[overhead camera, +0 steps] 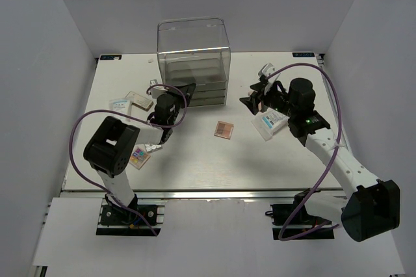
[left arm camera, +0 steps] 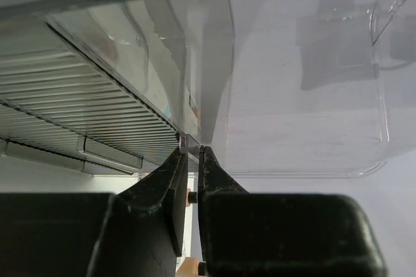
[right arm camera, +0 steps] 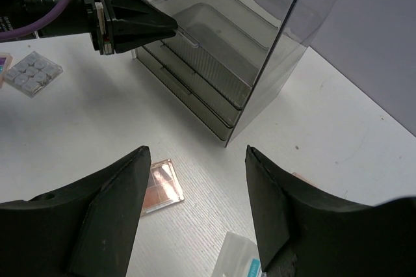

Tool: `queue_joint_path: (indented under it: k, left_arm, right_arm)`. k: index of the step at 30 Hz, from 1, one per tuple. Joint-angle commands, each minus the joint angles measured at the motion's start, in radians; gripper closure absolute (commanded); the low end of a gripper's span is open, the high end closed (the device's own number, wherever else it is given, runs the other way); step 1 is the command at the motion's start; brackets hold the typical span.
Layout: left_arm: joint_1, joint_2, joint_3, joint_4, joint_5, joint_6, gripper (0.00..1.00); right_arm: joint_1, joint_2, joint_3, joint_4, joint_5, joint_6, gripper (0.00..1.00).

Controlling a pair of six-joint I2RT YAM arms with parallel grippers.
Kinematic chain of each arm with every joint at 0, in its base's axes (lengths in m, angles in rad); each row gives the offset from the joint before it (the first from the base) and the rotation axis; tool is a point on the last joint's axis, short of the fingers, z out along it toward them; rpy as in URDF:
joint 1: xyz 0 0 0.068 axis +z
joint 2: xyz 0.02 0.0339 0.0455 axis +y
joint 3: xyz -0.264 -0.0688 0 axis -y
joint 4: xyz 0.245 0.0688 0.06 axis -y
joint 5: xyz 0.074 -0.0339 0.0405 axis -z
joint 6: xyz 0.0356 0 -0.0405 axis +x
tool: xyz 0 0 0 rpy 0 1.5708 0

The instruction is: Organize the makeup

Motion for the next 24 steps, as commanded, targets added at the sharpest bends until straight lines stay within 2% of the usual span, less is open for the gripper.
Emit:
queue_joint_path:
  k: [1, 2, 15, 19, 24]
  left_arm:
    - [-0.003, -0.042, 0.007, 0.048, 0.021, 0.053, 0.95]
    - [-0.009, -0.054, 0.006, 0.051, 0.034, 0.064, 1.00]
    - [-0.062, -0.272, -0.033, -0.006, 0.056, 0.142, 1.00]
    - [-0.069, -0.322, -0.030, -0.039, 0.054, 0.167, 1.00]
    - [-0.070, -0.362, -0.026, -0.047, 0.065, 0.178, 1.00]
  right_arm:
    - [-0.004, -0.016, 0.026, 0.053, 0.010, 0.021, 0.34]
    - [-0.003, -0.014, 0.026, 0.053, 0.008, 0.026, 0.34]
    - [-0.004, 0.084, 0.132, 0.067, 0.005, 0.240, 0.30]
    - [-0.003, 0.165, 0.214, 0.044, 0.037, 0.450, 0.30]
    - [-0.004, 0.225, 0.274, 0.053, 0.039, 0.616, 0.30]
